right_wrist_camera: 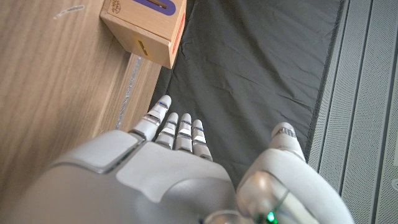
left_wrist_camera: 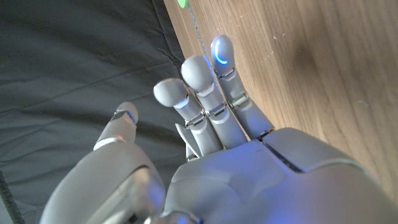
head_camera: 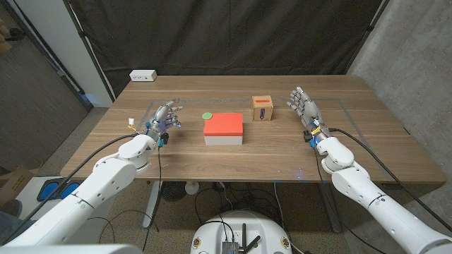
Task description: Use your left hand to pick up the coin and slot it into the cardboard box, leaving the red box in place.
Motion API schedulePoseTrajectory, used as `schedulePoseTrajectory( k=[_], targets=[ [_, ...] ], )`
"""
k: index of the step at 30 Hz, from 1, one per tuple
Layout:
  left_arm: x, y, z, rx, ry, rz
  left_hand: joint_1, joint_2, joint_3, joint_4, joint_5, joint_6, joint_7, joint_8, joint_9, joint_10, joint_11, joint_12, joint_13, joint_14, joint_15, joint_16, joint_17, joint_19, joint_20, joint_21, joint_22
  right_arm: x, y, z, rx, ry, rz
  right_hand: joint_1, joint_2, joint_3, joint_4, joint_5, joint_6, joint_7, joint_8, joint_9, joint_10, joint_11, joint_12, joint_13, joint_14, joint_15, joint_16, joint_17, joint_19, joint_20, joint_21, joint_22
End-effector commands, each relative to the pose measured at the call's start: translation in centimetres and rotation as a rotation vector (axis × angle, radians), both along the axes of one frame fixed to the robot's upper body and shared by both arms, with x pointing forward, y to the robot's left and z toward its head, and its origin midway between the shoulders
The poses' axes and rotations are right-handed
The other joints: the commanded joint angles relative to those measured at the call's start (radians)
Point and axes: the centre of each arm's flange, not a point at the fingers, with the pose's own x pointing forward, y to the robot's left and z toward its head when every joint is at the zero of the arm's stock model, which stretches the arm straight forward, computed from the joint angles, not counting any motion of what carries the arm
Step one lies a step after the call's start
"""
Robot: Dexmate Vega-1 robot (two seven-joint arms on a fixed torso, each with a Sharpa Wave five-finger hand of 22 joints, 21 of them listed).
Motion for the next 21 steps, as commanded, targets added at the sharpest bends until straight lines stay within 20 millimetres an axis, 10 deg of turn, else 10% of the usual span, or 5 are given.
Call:
schedulePoseTrajectory(
  k=[1, 14, 21],
  targets=[
    [0.1, 0.5, -0.5, -0.134, 0.09, 0.001, 0.107, 0.006, 0.031, -0.007, 0.016, 0.049, -0.016, -0.003, 0.004, 0.006, -0.003, 0.059, -0.002, 0.01, 0.001, 0.028, -0.02, 0.026, -0.051, 0.01, -0.025, 0.0, -0.1, -0.6, 0.007, 0.02, -0.026, 0.013, 0.003, 0.012, -0.001, 0.003, 0.007, 0.0, 0.001, 0.004, 0.009, 0.002, 0.009, 0.005, 0.008, 0.001, 0.007, 0.001, 0.001, 0.005, 0.0, 0.005],
    [0.1, 0.6, -0.7, -0.213, 0.216, -0.082, 0.392, 0.015, 0.046, -0.002, 0.039, 0.163, -0.052, 0.002, 0.013, 0.009, 0.01, 0.178, -0.094, 0.036, 0.002, 0.186, -0.05, 0.097, -0.061, 0.12, 0.007, 0.1, 0.4, -1.2, 0.009, 0.035, -0.027, 0.028, 0.013, 0.021, -0.005, 0.006, 0.011, -0.004, 0.001, 0.005, 0.017, 0.004, 0.01, 0.005, 0.013, 0.0, 0.008, -0.002, 0.001, 0.006, 0.0, 0.005],
    [-0.2, 1.0, -0.5, -0.182, 0.337, -0.086, 0.45, -0.005, 0.022, 0.003, 0.034, 0.162, -0.066, 0.003, 0.02, 0.007, 0.012, 0.217, -0.142, 0.039, 0.004, 0.226, -0.082, 0.093, -0.062, 0.164, 0.038, 0.0, 0.5, -1.7, 0.005, 0.049, -0.03, 0.032, 0.015, 0.023, -0.007, 0.007, 0.012, -0.005, 0.001, 0.005, 0.02, 0.003, 0.01, 0.005, 0.016, 0.0, 0.009, -0.003, 0.001, 0.006, 0.0, 0.005]
  ],
)
